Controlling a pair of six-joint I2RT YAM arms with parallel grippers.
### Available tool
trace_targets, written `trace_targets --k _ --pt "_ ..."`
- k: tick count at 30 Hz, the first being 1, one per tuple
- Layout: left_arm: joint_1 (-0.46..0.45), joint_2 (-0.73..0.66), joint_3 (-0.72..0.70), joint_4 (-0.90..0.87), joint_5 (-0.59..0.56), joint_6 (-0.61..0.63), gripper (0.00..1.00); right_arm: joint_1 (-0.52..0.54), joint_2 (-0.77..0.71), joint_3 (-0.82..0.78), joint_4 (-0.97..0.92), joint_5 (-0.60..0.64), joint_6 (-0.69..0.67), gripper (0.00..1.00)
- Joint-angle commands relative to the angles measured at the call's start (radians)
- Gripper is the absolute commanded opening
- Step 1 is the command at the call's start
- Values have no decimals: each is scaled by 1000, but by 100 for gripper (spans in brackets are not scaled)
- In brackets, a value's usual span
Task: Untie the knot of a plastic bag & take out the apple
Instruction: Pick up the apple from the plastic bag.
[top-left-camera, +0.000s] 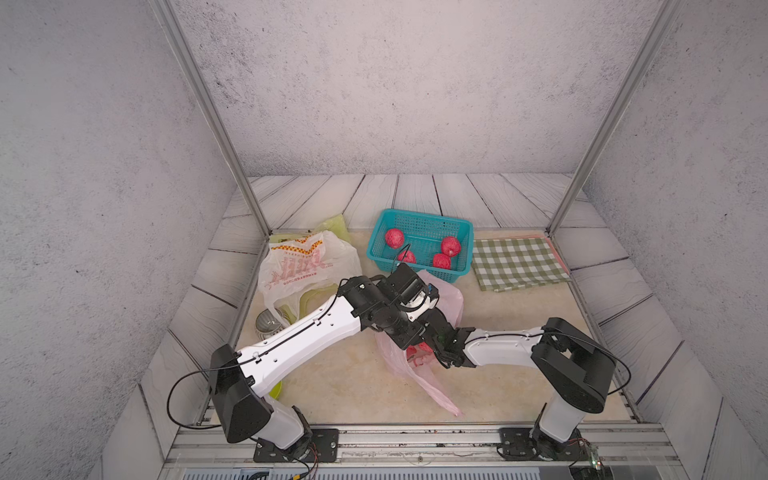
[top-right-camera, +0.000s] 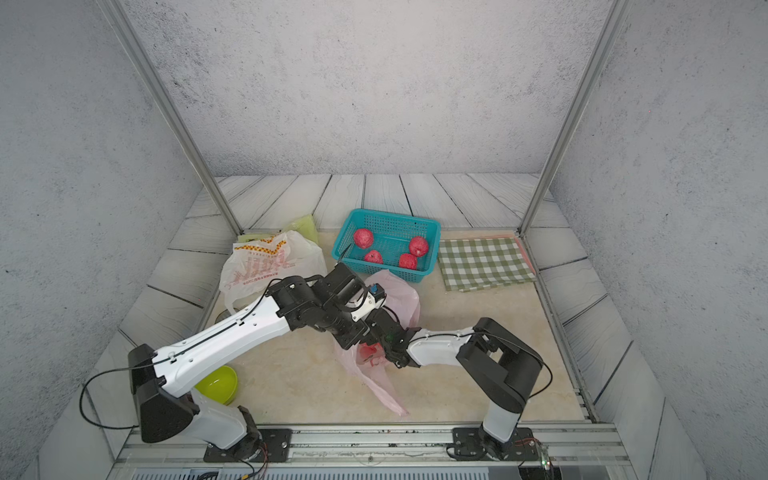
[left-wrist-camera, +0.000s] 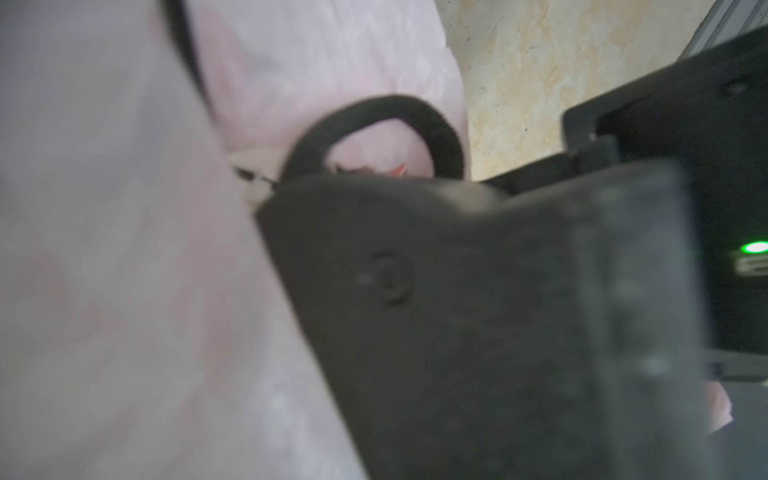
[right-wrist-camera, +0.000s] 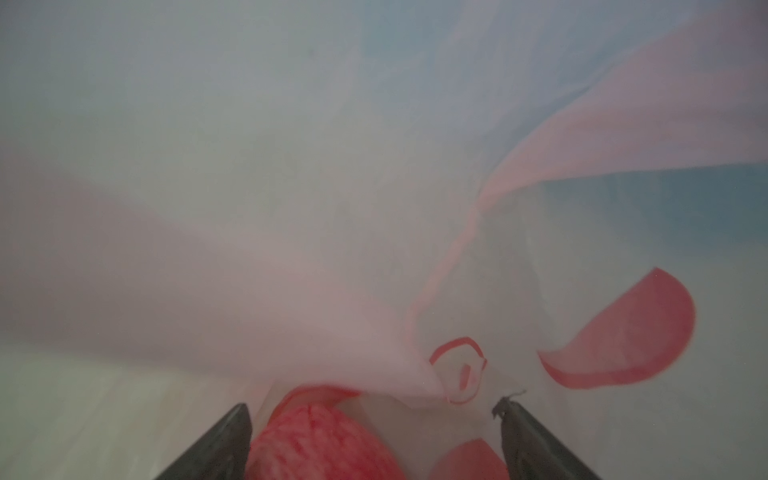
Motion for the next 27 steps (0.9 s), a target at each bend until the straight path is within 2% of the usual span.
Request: trace_targets --k 1,12,17,22,27 --pt "13 -17 -15 -15 -26 1 1 0 -63 -52 -145 11 -21 95" --pt "28 -15 -28 -29 -53 12 1 -17 -270 -121 -251 0 22 100" --pt "29 -4 -37 -15 33 1 14 -21 -389 -105 -375 -8 41 99" --pt "27 6 -61 41 126 -29 14 -41 -396 -122 -501 23 78 99" --pt "25 -11 -95 102 181 -55 13 -108 -369 -202 -407 -28 108 99"
